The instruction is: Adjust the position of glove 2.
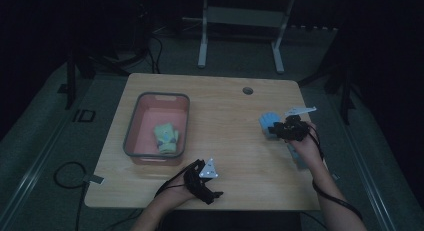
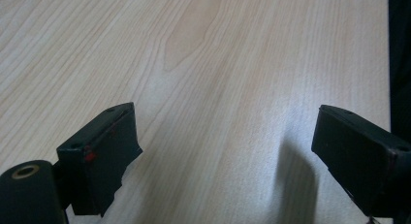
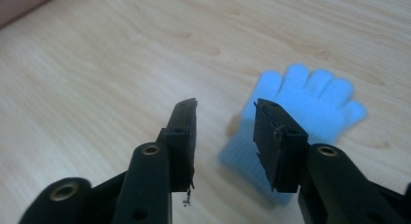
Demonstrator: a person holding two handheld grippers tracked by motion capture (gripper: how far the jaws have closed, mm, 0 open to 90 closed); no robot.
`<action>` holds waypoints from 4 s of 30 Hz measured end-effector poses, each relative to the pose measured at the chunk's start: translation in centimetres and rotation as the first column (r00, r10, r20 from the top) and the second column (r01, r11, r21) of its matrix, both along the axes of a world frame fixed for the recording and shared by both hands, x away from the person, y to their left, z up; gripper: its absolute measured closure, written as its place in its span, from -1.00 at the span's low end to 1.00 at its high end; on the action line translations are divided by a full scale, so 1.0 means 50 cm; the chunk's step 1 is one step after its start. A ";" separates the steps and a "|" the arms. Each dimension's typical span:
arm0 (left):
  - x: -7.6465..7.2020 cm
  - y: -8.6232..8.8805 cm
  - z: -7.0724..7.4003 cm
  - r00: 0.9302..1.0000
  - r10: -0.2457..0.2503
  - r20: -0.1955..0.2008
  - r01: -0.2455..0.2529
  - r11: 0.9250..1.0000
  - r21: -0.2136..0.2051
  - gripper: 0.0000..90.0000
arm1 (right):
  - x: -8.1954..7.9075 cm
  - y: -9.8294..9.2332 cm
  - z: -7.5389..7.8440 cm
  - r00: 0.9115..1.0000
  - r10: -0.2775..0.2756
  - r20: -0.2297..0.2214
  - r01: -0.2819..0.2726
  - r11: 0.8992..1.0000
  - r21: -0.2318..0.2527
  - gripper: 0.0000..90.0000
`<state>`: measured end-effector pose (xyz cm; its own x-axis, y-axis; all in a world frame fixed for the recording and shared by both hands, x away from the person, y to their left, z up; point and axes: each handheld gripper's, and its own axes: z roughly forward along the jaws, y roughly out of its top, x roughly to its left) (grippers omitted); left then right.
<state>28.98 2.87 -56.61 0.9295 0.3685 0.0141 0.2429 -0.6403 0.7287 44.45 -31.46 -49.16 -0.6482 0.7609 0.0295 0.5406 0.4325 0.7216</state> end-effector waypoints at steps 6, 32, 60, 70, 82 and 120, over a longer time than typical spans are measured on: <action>-0.001 0.001 0.001 1.000 0.003 0.008 -0.003 1.000 -0.008 -0.79 | 0.045 -0.003 -0.015 1.000 -0.020 -0.011 0.020 0.999 -0.041 0.36; 0.001 0.009 -0.001 0.997 0.032 0.064 -0.031 0.999 -0.019 -0.81 | 0.106 -0.003 -0.101 0.997 -0.070 -0.037 0.065 0.990 -0.123 0.71; 0.001 0.014 -0.004 0.998 0.035 0.046 -0.033 0.999 -0.032 -0.81 | -0.042 0.099 0.073 0.993 -0.117 0.021 0.118 0.993 -0.009 0.86; 0.002 0.014 -0.004 0.998 0.034 0.049 -0.033 0.999 -0.035 -0.81 | -0.128 0.160 0.075 0.986 -0.154 0.065 0.155 0.988 -0.023 0.86; 0.000 0.016 -0.004 0.999 0.024 0.044 -0.022 0.999 -0.041 -0.81 | -0.164 0.224 -0.009 0.991 -0.127 0.029 0.129 0.991 -0.047 0.86; 0.001 0.016 -0.008 0.999 0.010 0.036 -0.009 0.999 -0.041 -0.81 | -0.162 0.310 -0.119 0.981 -0.195 -0.002 0.195 0.981 -0.012 0.26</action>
